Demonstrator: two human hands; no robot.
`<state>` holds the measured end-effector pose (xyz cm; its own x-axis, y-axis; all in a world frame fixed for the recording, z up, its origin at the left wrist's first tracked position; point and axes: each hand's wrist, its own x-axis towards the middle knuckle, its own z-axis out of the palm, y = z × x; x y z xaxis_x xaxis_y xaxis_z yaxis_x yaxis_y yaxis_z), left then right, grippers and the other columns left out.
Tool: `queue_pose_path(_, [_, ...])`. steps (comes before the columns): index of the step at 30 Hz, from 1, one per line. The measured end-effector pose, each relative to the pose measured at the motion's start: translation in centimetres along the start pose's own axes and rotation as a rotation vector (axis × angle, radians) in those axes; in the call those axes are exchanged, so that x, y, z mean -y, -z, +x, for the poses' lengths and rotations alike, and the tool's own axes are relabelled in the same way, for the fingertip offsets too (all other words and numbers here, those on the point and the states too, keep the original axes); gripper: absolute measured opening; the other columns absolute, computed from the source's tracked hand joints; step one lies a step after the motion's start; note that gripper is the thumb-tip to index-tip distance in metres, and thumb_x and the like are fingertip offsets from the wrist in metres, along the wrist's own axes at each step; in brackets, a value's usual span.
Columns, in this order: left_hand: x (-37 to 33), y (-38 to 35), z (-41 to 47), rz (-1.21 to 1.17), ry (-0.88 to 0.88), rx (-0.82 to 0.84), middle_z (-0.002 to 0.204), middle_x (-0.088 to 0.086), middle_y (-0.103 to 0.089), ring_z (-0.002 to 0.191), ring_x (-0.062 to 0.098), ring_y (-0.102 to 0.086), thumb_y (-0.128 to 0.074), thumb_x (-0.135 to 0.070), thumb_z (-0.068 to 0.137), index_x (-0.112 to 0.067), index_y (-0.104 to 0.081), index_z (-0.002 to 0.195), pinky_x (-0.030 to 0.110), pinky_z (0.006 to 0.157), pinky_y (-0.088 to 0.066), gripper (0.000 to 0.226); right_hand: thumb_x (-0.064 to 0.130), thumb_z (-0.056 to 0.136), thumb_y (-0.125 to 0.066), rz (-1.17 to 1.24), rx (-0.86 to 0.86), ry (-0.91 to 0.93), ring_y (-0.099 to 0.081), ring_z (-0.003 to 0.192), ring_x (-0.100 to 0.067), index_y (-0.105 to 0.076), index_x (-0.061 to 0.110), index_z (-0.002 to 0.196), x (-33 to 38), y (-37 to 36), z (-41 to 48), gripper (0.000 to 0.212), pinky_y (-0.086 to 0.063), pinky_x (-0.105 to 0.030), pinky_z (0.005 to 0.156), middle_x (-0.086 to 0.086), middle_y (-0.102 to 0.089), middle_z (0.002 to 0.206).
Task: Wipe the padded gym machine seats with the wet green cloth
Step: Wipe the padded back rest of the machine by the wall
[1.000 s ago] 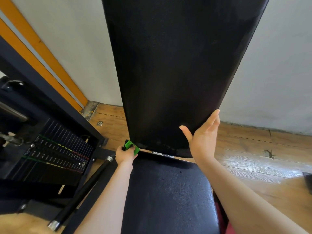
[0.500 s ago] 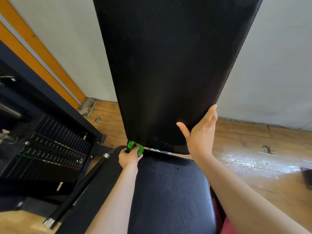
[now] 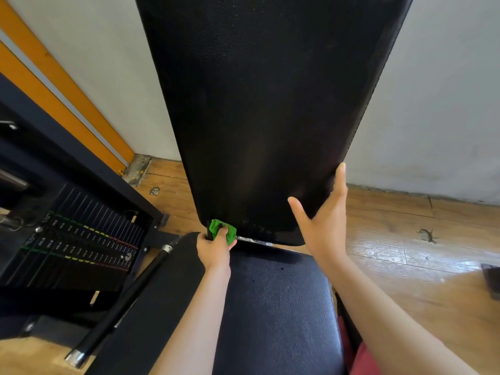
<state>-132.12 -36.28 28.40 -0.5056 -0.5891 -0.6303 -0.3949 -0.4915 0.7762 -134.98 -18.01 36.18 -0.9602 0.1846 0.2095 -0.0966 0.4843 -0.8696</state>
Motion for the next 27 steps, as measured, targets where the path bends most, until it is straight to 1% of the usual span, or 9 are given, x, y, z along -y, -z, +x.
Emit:
queue_pose_path(3, [0.9,0.2,0.6,0.016,0.066,-0.062,0.123,0.014,-0.057,0.105,0.033,-0.063,-0.063,-0.007,0.091,-0.007,-0.054,0.122,0.031,0.075,-0.055,0.033,0.029,0.083,-0.075,0.076,0.021,-0.073,-0.033,0.14,-0.009,-0.002,0.049,0.146,-0.3,0.1,-0.1,0.098,-0.037,-0.042,0.113,0.011,-0.03,0.154])
queue_pose_path(6, [1.0,0.3,0.9,0.056,0.079,-0.075,0.122,0.015,-0.059,0.1,0.034,-0.066,-0.063,-0.007,0.091,-0.01,-0.055,0.115,0.034,0.077,-0.057,0.025,0.031,0.085,-0.071,0.096,0.118,-0.128,-0.034,0.139,-0.011,-0.002,0.041,0.149,-0.7,0.0,0.6,0.095,-0.036,-0.042,0.113,0.012,-0.03,0.153])
queue_pose_path(9, [0.4,0.3,0.4,0.026,0.084,-0.038,0.118,0.014,-0.06,0.102,0.032,-0.064,-0.062,-0.005,0.091,-0.01,-0.056,0.108,0.034,0.078,-0.056,0.019,0.03,0.087,-0.07,0.099,0.177,-0.102,-0.029,0.14,-0.01,0.001,0.043,0.147,-1.1,0.2,1.1,0.094,-0.031,-0.04,0.116,0.011,-0.025,0.154])
queue_pose_path(12, [0.0,-0.7,-1.3,0.001,0.023,0.05,0.11,0.008,-0.06,0.097,0.025,-0.063,-0.062,-0.005,0.091,-0.01,-0.055,0.111,0.031,0.072,-0.059,0.022,0.032,0.086,-0.069,0.064,0.188,-0.069,-0.03,0.139,-0.01,-0.003,0.053,0.14,-1.1,0.4,1.2,0.087,-0.032,-0.036,0.115,0.009,-0.025,0.153])
queue_pose_path(15, [0.2,-1.9,-2.6,0.044,-0.085,0.109,0.102,0.004,-0.059,0.091,0.019,-0.064,-0.063,-0.006,0.091,-0.009,-0.054,0.109,0.029,0.069,-0.061,0.021,0.037,0.086,-0.068,0.042,0.188,-0.077,-0.031,0.139,-0.011,0.0,0.051,0.142,-1.2,0.4,1.1,0.089,-0.034,-0.033,0.112,0.008,-0.025,0.154])
queue_pose_path(18, [1.3,-1.8,-2.1,0.182,-0.177,0.075,0.1,0.007,-0.063,0.092,0.022,-0.066,-0.067,-0.008,0.088,-0.008,-0.058,0.102,0.039,0.077,-0.06,0.017,0.041,0.085,-0.068,0.031,0.205,-0.106,-0.036,0.138,-0.013,0.004,0.048,0.145,-1.2,0.6,1.0,0.093,-0.038,-0.028,0.106,0.011,-0.028,0.155])
queue_pose_path(20, [2.0,-1.4,-1.8,0.238,-0.135,0.017,0.099,0.008,-0.065,0.09,0.024,-0.066,-0.071,-0.009,0.085,-0.009,-0.062,0.102,0.046,0.082,-0.058,0.019,0.042,0.085,-0.068,0.019,0.208,-0.123,-0.04,0.136,-0.013,0.005,0.046,0.146,-1.2,0.8,1.0,0.095,-0.041,-0.031,0.104,0.011,-0.031,0.154])
queue_pose_path(24, [2.5,-1.3,-1.7,0.206,0.018,-0.057,0.101,0.012,-0.065,0.075,0.021,-0.064,-0.072,-0.008,0.084,-0.012,-0.062,0.09,0.045,0.08,-0.059,0.012,0.043,0.086,-0.067,0.02,0.208,-0.141,-0.042,0.135,-0.014,0.005,0.044,0.148,-1.0,0.9,1.0,0.095,-0.043,-0.03,0.101,0.012,-0.033,0.153])
queue_pose_path(27, [2.2,-1.6,-2.2,0.133,0.019,-0.034,0.103,0.013,-0.066,0.087,0.026,-0.066,-0.071,-0.006,0.085,-0.014,-0.062,0.084,0.044,0.081,-0.058,0.012,0.045,0.085,-0.068,0.039,0.221,-0.149,-0.042,0.136,-0.014,0.003,0.046,0.147,-1.0,1.1,1.0,0.094,-0.044,-0.035,0.103,0.012,-0.033,0.154])
